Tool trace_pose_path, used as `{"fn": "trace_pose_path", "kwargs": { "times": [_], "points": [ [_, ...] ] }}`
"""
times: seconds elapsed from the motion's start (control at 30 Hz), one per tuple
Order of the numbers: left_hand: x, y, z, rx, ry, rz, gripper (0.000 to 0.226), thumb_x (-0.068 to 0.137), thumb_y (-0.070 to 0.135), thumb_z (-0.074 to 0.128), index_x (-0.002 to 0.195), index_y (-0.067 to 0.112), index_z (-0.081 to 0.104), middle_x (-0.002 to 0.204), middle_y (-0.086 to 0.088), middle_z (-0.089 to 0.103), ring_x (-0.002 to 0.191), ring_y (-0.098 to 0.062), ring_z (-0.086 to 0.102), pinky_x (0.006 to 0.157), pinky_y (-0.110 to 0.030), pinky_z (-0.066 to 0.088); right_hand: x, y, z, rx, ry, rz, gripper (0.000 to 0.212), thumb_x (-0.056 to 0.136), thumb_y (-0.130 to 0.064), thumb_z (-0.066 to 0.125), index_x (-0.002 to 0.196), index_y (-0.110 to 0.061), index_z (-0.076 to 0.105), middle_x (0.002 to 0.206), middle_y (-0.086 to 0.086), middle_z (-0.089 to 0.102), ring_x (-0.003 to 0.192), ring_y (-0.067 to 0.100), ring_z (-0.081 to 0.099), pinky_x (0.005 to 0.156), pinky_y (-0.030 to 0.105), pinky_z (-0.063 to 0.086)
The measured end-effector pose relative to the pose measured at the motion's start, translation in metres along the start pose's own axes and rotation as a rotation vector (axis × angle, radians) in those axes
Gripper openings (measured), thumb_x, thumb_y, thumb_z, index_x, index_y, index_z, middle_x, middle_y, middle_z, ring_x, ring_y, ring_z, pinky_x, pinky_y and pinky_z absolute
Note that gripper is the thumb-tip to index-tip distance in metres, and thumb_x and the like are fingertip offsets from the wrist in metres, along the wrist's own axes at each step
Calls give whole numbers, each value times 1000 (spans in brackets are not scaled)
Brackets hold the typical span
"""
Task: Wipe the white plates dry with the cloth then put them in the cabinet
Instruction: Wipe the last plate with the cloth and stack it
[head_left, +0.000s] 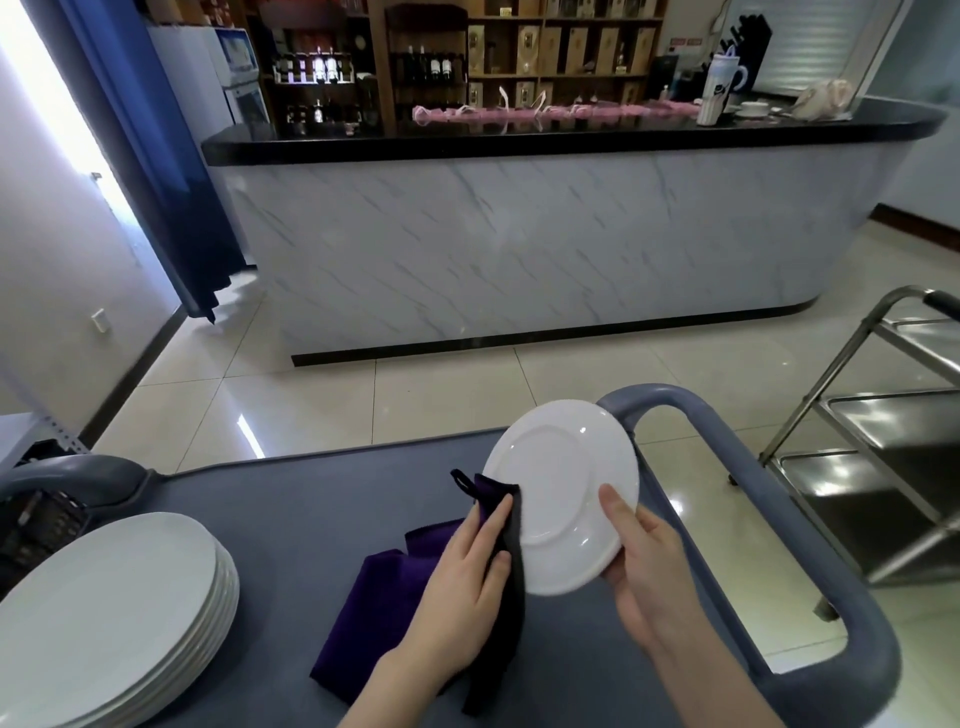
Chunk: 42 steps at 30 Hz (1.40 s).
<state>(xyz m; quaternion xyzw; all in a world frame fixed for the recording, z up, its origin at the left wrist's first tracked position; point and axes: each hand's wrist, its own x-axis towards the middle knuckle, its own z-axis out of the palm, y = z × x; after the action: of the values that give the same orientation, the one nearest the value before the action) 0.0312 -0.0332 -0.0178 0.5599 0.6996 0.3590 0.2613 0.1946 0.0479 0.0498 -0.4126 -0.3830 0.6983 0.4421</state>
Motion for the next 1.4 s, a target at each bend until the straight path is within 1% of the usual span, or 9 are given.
{"fn": "trace_pose_path", "kwargs": {
  "times": [0.27, 0.37, 0.5, 0.63, 0.77, 0.9, 0.97, 1.07, 1.4],
  "points": [
    [8, -3, -7, 73, -125, -106, 47, 101, 41, 46, 146, 47, 34, 141, 17, 49, 128, 3, 43, 106, -18, 36, 14, -8, -34, -296, 65, -138, 19, 93, -29, 63, 83, -21, 77, 88, -7, 76, 88, 12, 68, 73, 34, 55],
    [11, 5, -12, -226, 91, -215, 25, 101, 37, 49, 123, 44, 57, 120, 15, 67, 106, 9, 60, 89, -12, 46, 13, -10, -38, -457, 36, -248, 24, 94, -31, 61, 73, -22, 68, 72, -14, 71, 69, -3, 62, 59, 19, 46],
    [16, 25, -20, -815, 157, -329, 35, 92, 54, 49, 126, 45, 53, 110, 8, 73, 100, -17, 72, 82, -38, 60, 9, 0, -37, -740, -145, -431, 22, 92, -36, 59, 78, -24, 69, 52, -14, 54, 49, 1, 47, 47, 15, 32],
    [10, 32, -31, -975, 316, -418, 34, 90, 54, 57, 123, 44, 57, 106, 1, 74, 95, -25, 73, 75, -44, 61, 6, 17, -29, -1132, -439, -851, 29, 87, -27, 71, 114, -18, 75, 99, -10, 77, 87, 7, 72, 73, 22, 56],
    [-15, 17, -32, -934, 515, -532, 32, 88, 17, 69, 119, 24, 63, 112, -7, 70, 99, -28, 70, 64, -36, 59, 3, 39, -12, -1359, -631, -1177, 47, 62, -25, 93, 107, -19, 78, 110, -6, 75, 97, 6, 72, 78, 18, 57],
    [-42, 6, -37, -966, 694, -564, 39, 90, -2, 56, 121, 21, 61, 114, -12, 68, 99, -33, 68, 60, -35, 57, 3, 48, 6, -1324, -865, -994, 53, 67, -40, 90, 115, -27, 74, 125, -13, 68, 113, 4, 65, 90, 20, 52],
    [-57, 0, -44, -980, 775, -554, 43, 90, -3, 55, 124, 22, 61, 112, -11, 71, 94, -30, 70, 61, -35, 57, 12, 52, 12, -1287, -999, -753, 65, 80, -56, 72, 139, -36, 53, 151, -23, 33, 144, -1, 27, 119, 26, 25],
    [-80, -9, -59, -976, 870, -540, 44, 92, -1, 56, 127, 25, 61, 112, -4, 73, 96, -24, 71, 66, -35, 57, 20, 56, 24, -1144, -961, -481, 72, 79, -73, 57, 144, -48, 37, 158, -29, 5, 146, -10, -9, 121, 25, -4],
    [-135, -44, -109, -887, 1088, -530, 48, 96, 4, 51, 134, 35, 54, 117, 3, 69, 104, -21, 68, 71, -37, 59, -4, 92, 113, -692, -648, -82, 61, 90, -13, 68, 144, -28, 46, 140, -14, 53, 131, 10, 50, 110, 39, 44]
  ]
}}
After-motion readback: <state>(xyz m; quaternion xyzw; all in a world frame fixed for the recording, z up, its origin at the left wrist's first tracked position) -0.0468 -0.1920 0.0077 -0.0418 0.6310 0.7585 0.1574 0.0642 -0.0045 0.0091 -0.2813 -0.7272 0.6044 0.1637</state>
